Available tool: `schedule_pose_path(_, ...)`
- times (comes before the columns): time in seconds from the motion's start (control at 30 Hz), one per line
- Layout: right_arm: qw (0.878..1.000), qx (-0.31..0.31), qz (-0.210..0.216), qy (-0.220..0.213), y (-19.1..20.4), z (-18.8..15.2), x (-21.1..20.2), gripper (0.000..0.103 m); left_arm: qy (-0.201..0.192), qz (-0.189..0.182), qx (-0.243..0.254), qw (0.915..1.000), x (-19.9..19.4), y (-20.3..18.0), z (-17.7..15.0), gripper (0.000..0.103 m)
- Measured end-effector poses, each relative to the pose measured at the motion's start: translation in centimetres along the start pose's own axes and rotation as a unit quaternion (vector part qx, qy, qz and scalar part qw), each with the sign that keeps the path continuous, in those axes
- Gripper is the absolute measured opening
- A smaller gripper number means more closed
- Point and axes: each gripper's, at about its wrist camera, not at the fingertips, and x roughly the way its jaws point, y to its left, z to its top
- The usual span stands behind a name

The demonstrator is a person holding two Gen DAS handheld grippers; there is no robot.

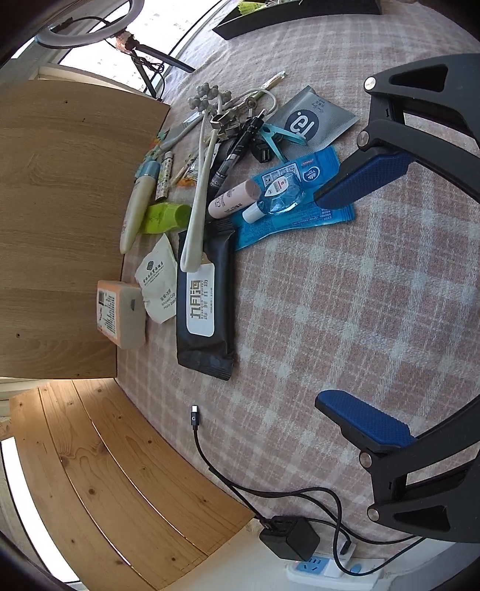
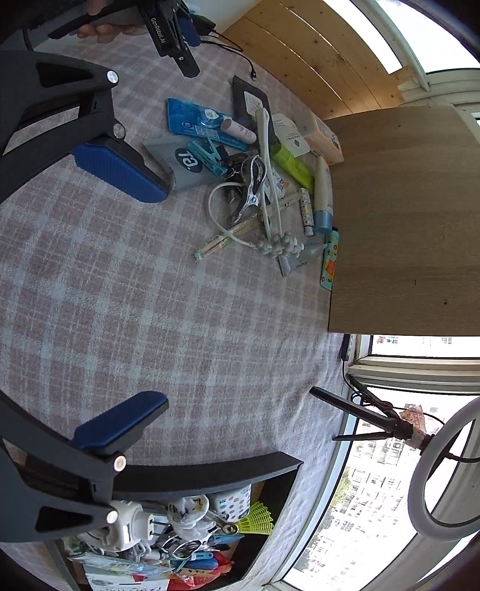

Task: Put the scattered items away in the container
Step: 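Move both grippers toward the orange-and-white box in the pile, then close both grippers on the orange-and-white box from its sides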

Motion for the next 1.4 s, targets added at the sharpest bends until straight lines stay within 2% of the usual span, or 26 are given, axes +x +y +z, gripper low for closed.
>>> schedule_pose_path(0.2, 0.998, -0.016, 0.050, -0.047, 4.3, 8.4, -0.4, 0.102, -0.044, 0.015, 0.027, 0.9986, -1.4, 1.8, 6.4, 0.091)
schedule_pose_path(0.33, 0.994, -0.051, 0.071, -0.069, 8.9, 13.0, 0.4, 0.102, -0.044, 0.011, 0.022, 0.9987, -0.8, 3.2, 10.7, 0.091)
schedule_pose_path(0.43, 0.991, -0.076, 0.091, -0.071, 12.5, 15.5, 2.0, 0.102, -0.044, 0.019, 0.015, 0.9987, 0.4, 4.1, 13.3, 0.091)
schedule_pose_path(0.53, 0.988, -0.090, 0.111, -0.053, 15.7, 17.6, 4.7, 0.099, -0.038, 0.022, 0.025, 0.9987, 2.1, 4.4, 15.6, 0.090)
schedule_pose_path(0.6, 0.987, -0.095, 0.124, -0.034, 17.3, 18.7, 6.7, 0.090, -0.029, 0.021, 0.028, 0.9989, 3.5, 4.6, 16.9, 0.082)
schedule_pose_path(0.77, 0.984, -0.087, 0.153, 0.019, 19.9, 21.6, 12.2, 0.087, -0.004, -0.025, 0.008, 0.9997, 7.2, 5.5, 19.7, 0.079)
schedule_pose_path(0.83, 0.983, -0.082, 0.160, 0.039, 20.6, 22.5, 14.4, 0.075, 0.010, -0.054, -0.001, 0.9985, 8.8, 5.9, 20.4, 0.074)
schedule_pose_path(0.87, 0.982, -0.080, 0.163, 0.051, 20.9, 22.9, 15.5, 0.064, 0.017, -0.066, -0.005, 0.9977, 9.6, 5.9, 20.8, 0.070)
schedule_pose_path(0.9, 0.981, -0.078, 0.164, 0.065, 21.2, 23.2, 16.6, 0.058, 0.024, -0.073, -0.005, 0.9970, 10.3, 6.0, 21.0, 0.067)
schedule_pose_path(1.03, 0.977, -0.046, 0.179, 0.103, 21.9, 23.8, 20.6, 0.058, 0.040, -0.103, -0.003, 0.9938, 12.9, 6.2, 22.2, 0.066)
schedule_pose_path(1.2, 0.974, -0.013, 0.185, 0.131, 22.2, 23.9, 24.2, 0.057, 0.072, -0.117, 0.000, 0.9905, 15.9, 6.4, 22.9, 0.056)
schedule_pose_path(1.4, 0.969, 0.017, 0.195, 0.151, 22.0, 23.8, 26.5, 0.057, 0.079, -0.133, 0.028, 0.9876, 17.5, 5.0, 23.0, 0.056)
